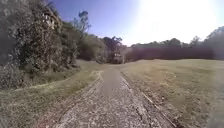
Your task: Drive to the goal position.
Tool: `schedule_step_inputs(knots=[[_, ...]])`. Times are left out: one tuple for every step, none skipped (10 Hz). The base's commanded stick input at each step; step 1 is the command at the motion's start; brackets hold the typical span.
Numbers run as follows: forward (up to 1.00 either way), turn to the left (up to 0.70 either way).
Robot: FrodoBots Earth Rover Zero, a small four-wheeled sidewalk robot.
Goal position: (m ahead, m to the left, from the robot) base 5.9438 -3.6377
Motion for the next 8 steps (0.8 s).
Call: schedule_step_inputs(knots=[[0.30, 0.00], [0.30, 0.00], [0.30, 0.00], [0.30, 0.00], [0.30, 0.00], [0.30, 0.00], [0.30, 0.00], [0.30, 0.00]])
